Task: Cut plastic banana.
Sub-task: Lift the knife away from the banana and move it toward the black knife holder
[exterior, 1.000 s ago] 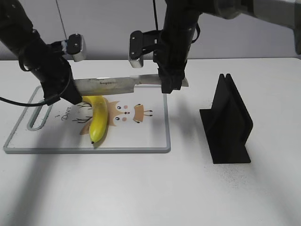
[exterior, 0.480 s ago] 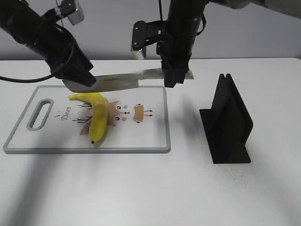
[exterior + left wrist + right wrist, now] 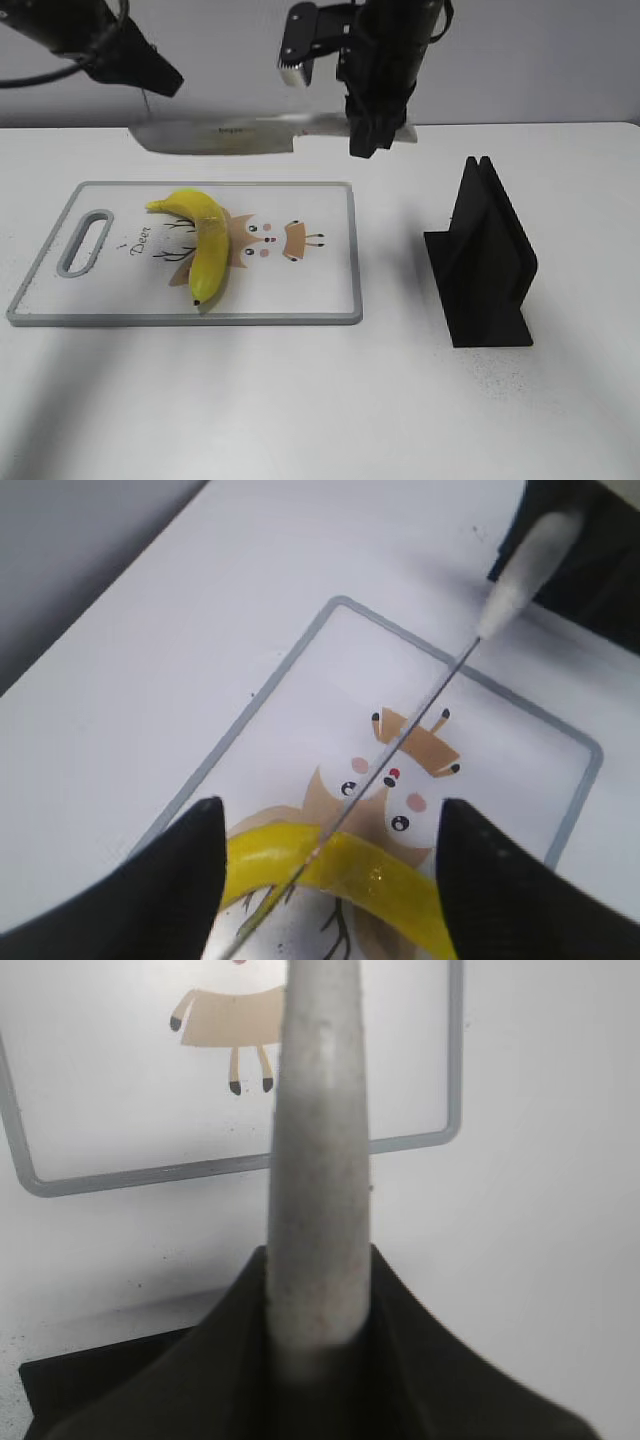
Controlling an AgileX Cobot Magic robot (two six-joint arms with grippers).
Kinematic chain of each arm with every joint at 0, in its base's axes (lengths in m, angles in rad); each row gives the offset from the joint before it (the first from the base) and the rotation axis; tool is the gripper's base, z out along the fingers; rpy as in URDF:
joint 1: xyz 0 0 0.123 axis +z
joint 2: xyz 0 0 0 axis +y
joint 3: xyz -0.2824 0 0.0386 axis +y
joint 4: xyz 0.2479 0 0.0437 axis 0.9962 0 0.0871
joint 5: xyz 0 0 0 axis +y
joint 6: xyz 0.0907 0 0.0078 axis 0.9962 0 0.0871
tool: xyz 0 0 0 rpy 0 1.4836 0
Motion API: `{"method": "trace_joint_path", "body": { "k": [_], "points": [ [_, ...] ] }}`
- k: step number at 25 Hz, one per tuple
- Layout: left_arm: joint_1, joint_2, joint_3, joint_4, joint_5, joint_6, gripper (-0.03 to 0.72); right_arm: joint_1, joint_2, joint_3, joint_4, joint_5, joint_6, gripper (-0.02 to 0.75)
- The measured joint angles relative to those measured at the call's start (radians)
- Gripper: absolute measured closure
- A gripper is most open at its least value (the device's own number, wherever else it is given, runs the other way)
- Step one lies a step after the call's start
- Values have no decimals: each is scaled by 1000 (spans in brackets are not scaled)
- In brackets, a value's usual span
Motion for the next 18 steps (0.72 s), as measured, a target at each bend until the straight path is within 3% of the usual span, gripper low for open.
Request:
{"method": "trace_joint_path", "body": {
  "k": [6,13,18],
  "points": [
    [62,-81,-5,82,75,-322,74,0,-105,0,2,4,203,577],
    [91,-90,-87,390,251,-762,96,0,-213,0,17,8,351,577],
    [95,-137,-93,488,258,-916,99,0,-284,1,22,11,556,577]
  ]
}}
